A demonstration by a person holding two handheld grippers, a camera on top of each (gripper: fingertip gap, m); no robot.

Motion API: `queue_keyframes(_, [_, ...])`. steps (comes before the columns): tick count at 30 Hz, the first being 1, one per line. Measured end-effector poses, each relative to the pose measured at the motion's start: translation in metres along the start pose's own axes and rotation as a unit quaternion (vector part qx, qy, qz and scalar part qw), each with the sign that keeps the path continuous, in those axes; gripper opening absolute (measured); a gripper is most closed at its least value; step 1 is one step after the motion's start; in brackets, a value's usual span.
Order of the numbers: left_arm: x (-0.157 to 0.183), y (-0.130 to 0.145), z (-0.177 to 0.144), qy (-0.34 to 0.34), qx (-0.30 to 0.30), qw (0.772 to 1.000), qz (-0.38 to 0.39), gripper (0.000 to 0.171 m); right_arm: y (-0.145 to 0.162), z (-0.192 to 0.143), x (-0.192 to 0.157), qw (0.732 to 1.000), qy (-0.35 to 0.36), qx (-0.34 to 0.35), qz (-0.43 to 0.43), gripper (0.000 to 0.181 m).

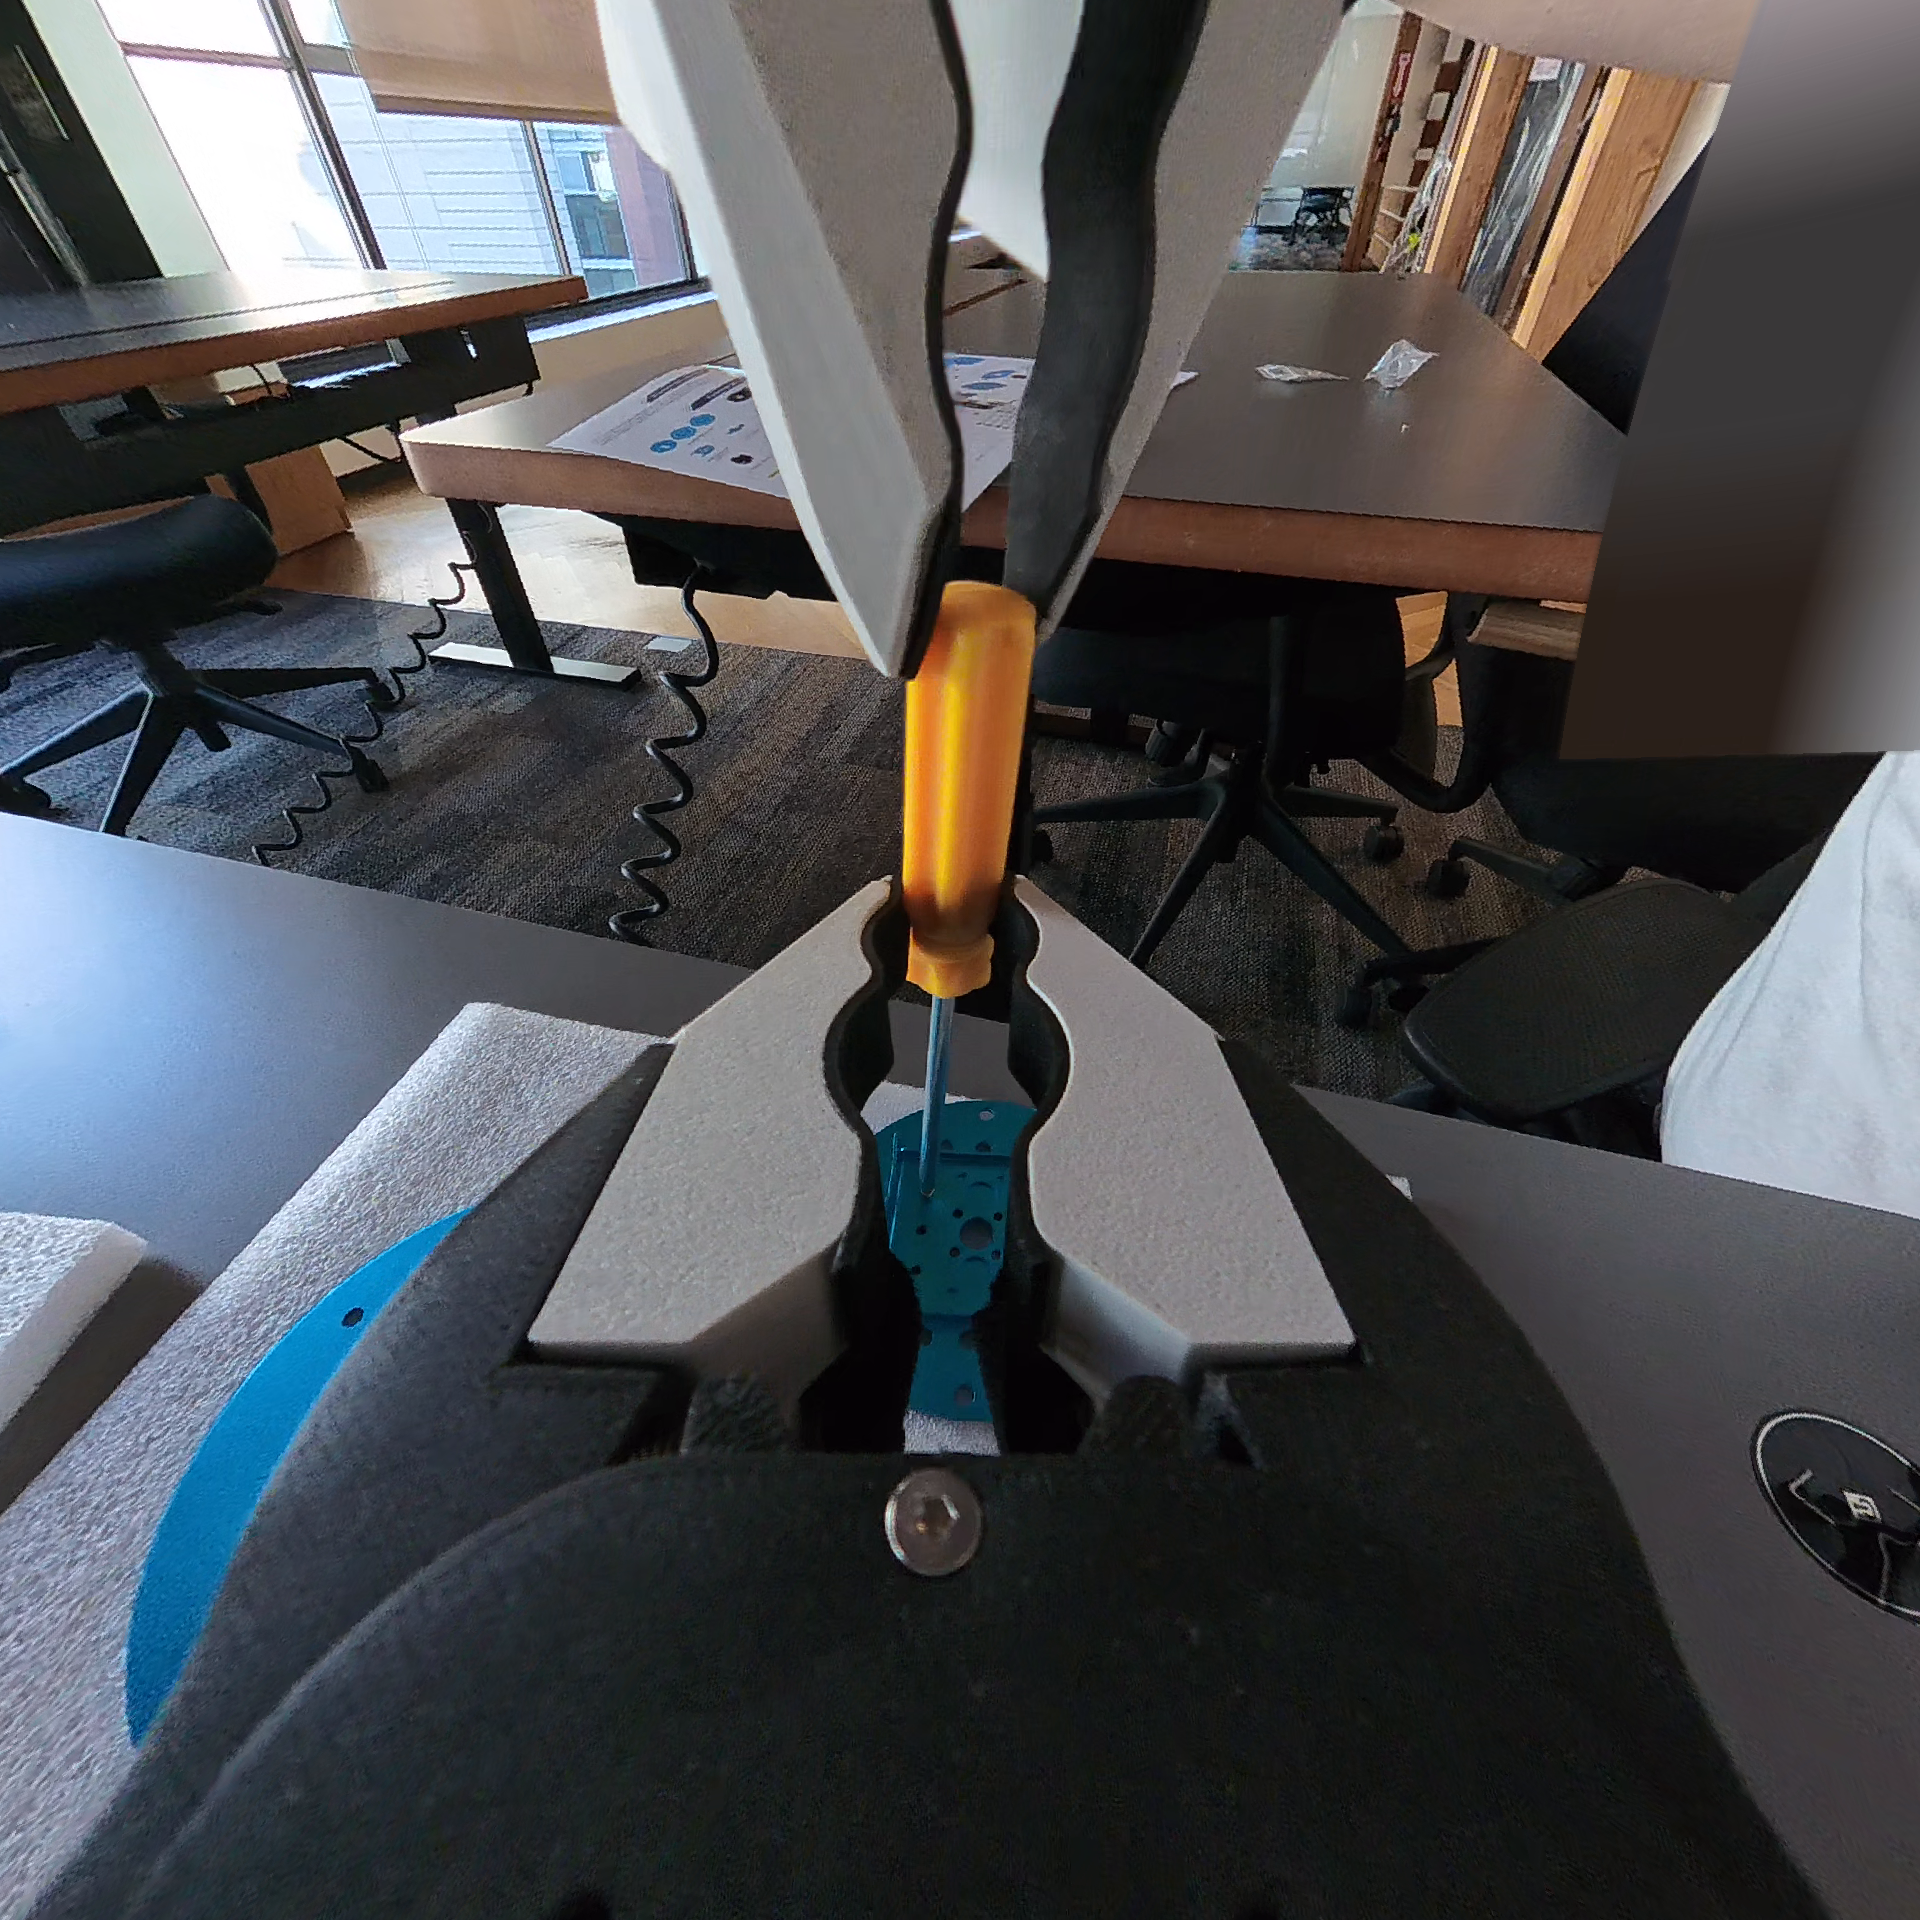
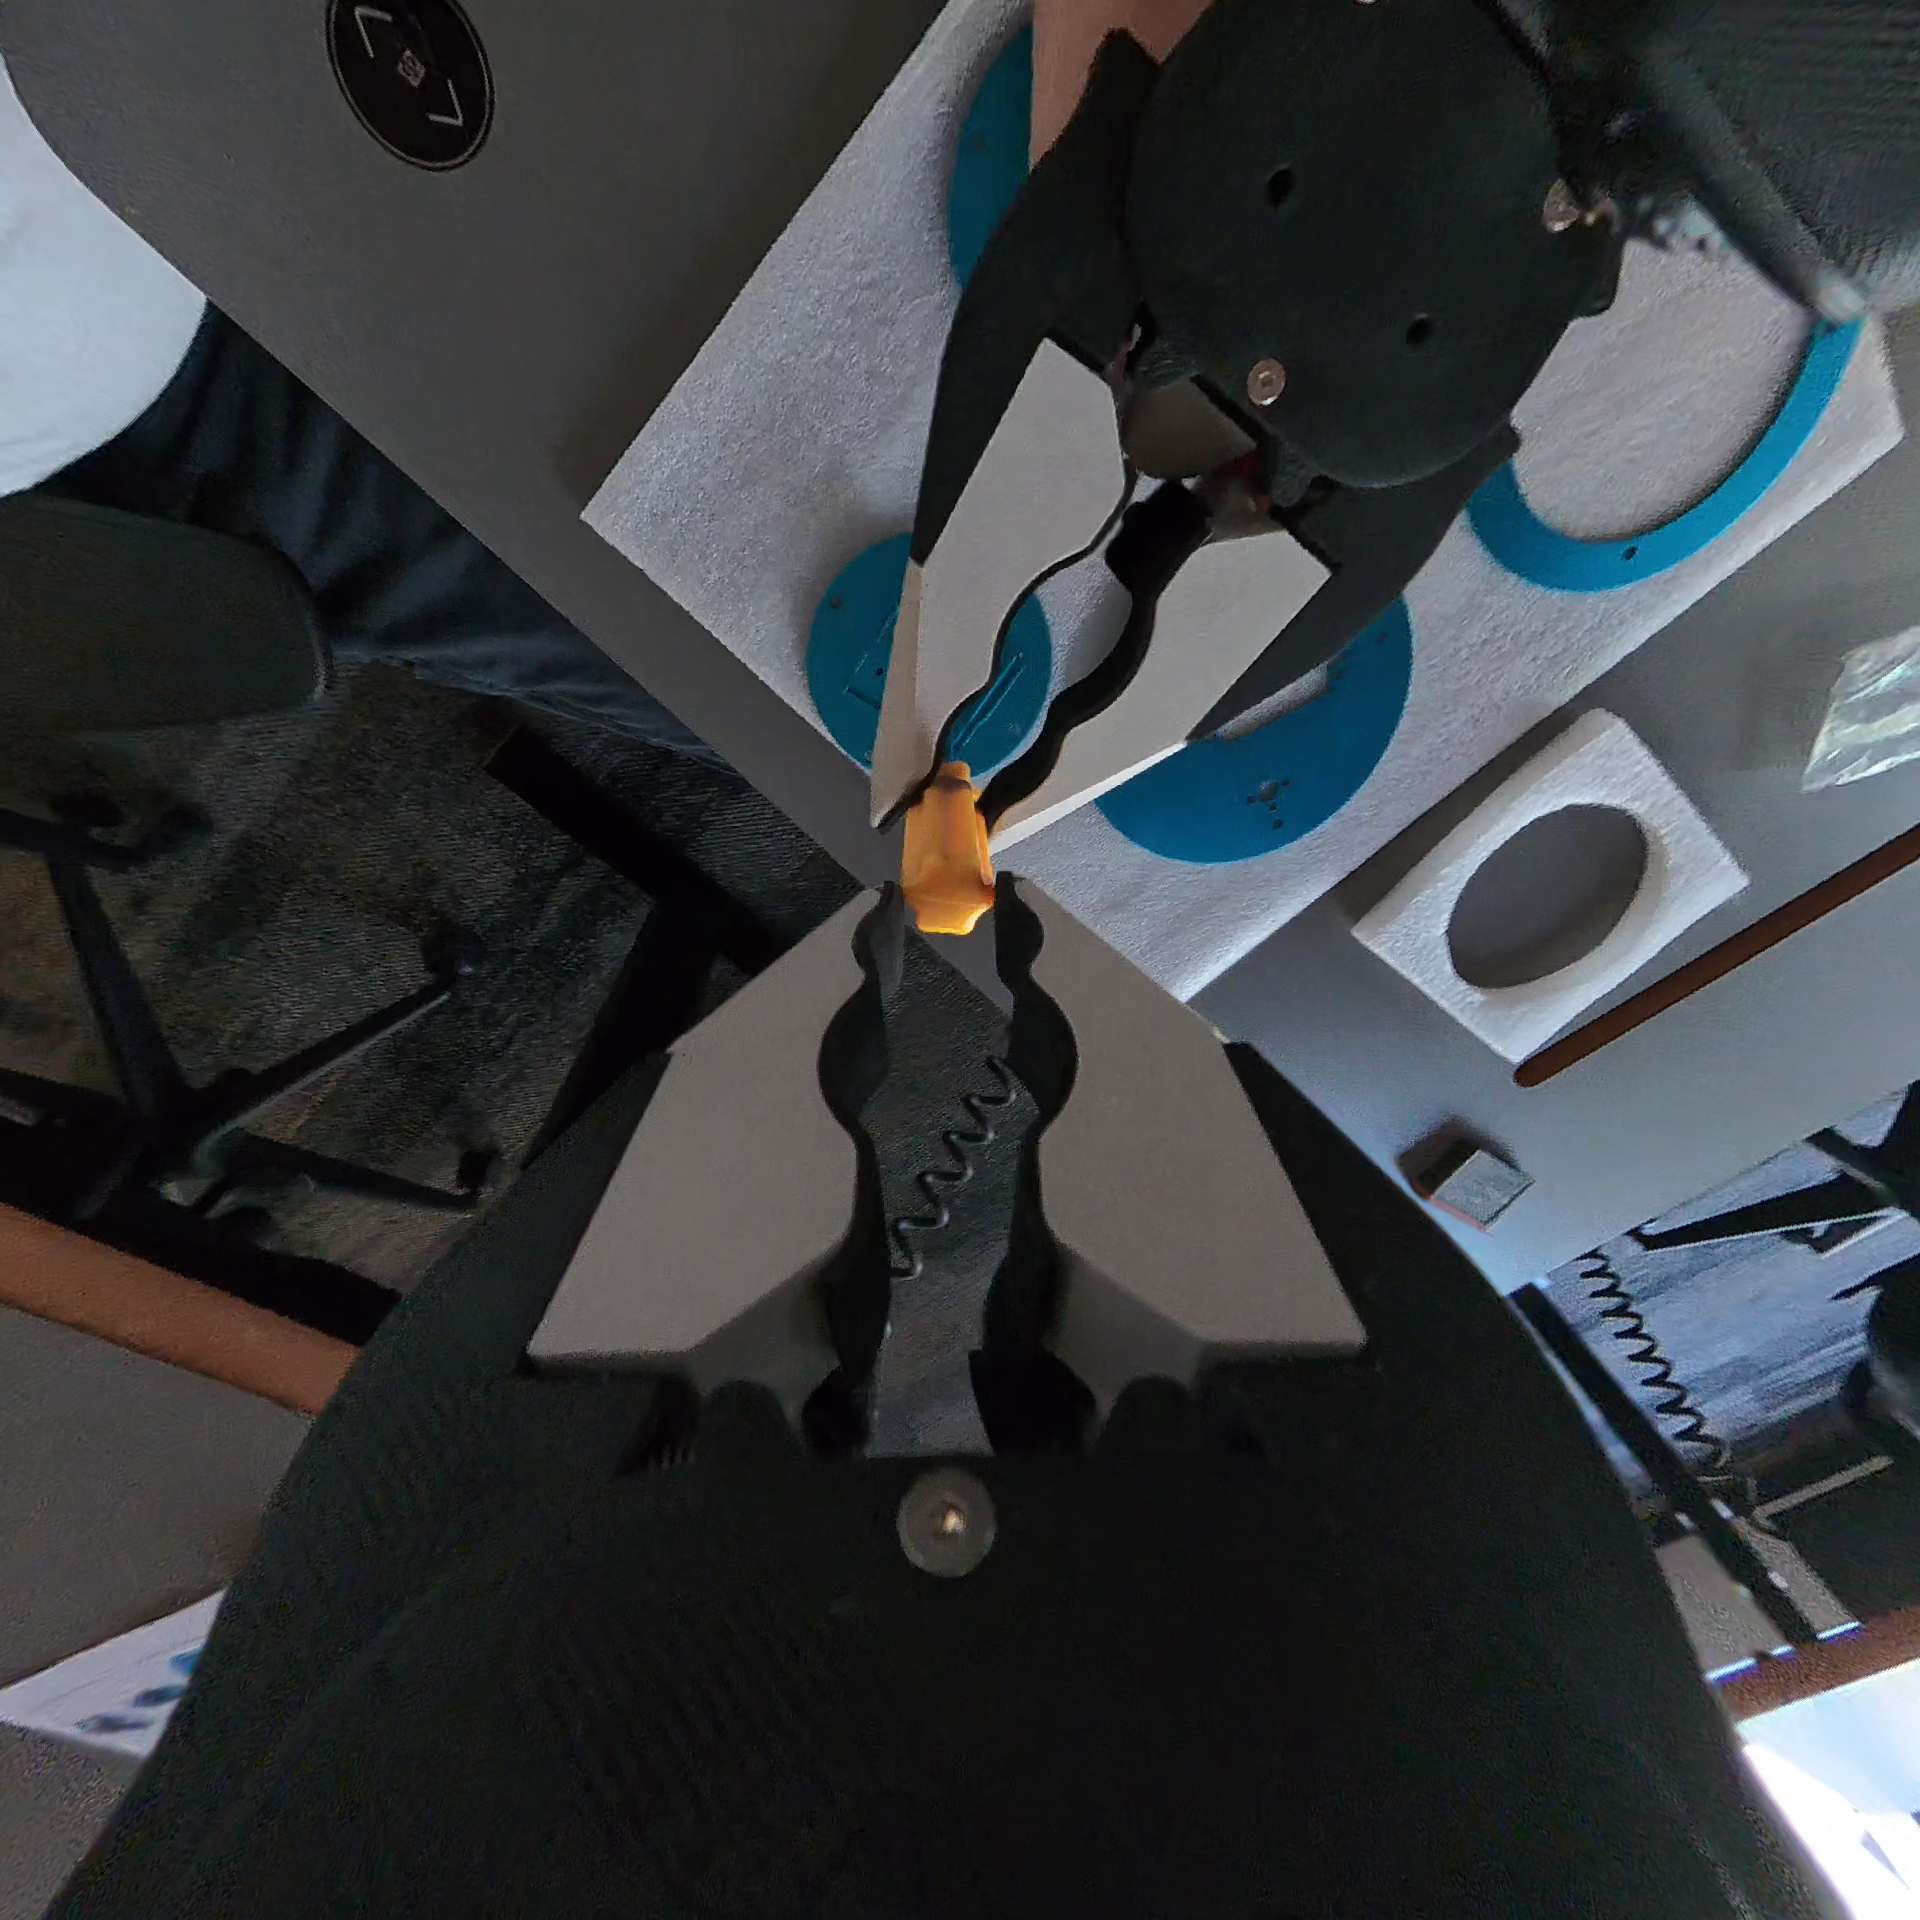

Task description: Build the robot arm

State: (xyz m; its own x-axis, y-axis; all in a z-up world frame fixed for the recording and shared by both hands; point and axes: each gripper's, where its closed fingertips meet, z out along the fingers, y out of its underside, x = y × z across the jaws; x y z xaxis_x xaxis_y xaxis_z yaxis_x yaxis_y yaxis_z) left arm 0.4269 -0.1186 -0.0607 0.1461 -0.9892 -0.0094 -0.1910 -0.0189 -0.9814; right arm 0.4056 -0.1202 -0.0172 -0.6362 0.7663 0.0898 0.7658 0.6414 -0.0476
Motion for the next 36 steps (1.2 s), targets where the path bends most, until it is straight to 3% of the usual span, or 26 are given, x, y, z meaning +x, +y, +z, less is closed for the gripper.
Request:
queue_keyframes(5, [0.0,0.0,0.0,-0.002,-0.001,1.0,0.002,0.015,0.003,0.0,-0.001,0.997,-0.014,-0.028,0.071,0.016])
queue_keyframes(13, [-0.003,0.0,0.0,-0.01,0.001,1.0,-0.001,0.015,0.007,0.0,0.001,0.991,-0.011,-0.068,0.117,0.014])
queue_keyframes(20, [-0.002,0.001,-0.001,-0.006,0.0,1.0,0.0,0.015,0.006,0.0,0.0,0.97,-0.033,-0.089,0.222,0.014])
queue_keyframes(23, [-0.002,0.001,0.0,-0.009,0.0,1.0,0.006,0.015,0.006,-0.001,0.001,0.989,-0.019,-0.078,0.124,0.015])
queue_keyframes(29, [-0.001,0.001,0.0,-0.003,-0.001,1.0,0.007,0.015,0.0,-0.007,0.006,0.996,0.045,-0.003,-0.076,0.042])
queue_keyframes(36, [0.0,0.001,0.0,-0.002,-0.001,1.0,0.009,0.015,-0.001,0.006,0.0,0.995,0.041,0.005,-0.095,0.02])
